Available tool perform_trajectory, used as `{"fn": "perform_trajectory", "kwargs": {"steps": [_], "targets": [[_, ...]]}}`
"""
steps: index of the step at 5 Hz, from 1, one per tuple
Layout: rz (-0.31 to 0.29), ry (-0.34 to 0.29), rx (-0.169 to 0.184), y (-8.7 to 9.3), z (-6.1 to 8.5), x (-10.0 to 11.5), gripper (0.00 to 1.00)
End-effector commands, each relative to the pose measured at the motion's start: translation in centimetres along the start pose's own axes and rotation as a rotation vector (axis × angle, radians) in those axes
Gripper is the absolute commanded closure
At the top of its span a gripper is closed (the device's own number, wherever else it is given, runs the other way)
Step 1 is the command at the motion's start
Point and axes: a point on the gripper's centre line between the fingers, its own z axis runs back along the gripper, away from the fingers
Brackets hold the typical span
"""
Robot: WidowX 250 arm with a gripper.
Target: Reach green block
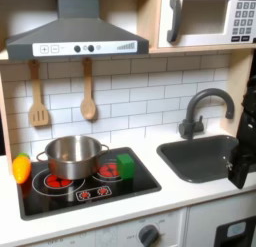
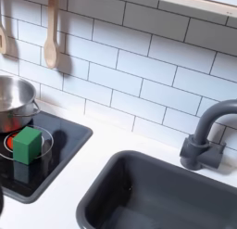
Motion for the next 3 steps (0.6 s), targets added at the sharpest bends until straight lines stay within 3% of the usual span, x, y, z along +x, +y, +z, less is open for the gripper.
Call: {"fn": "perform_trajectory", "kwargs": {"steps": [1, 3], "targets": [[0.0, 0.0, 0.001, 0.0, 0.0, 0.0, 0.0], [0.006, -0.011, 0.026, 1.7, -0.9, 1.7, 0.0]]}}
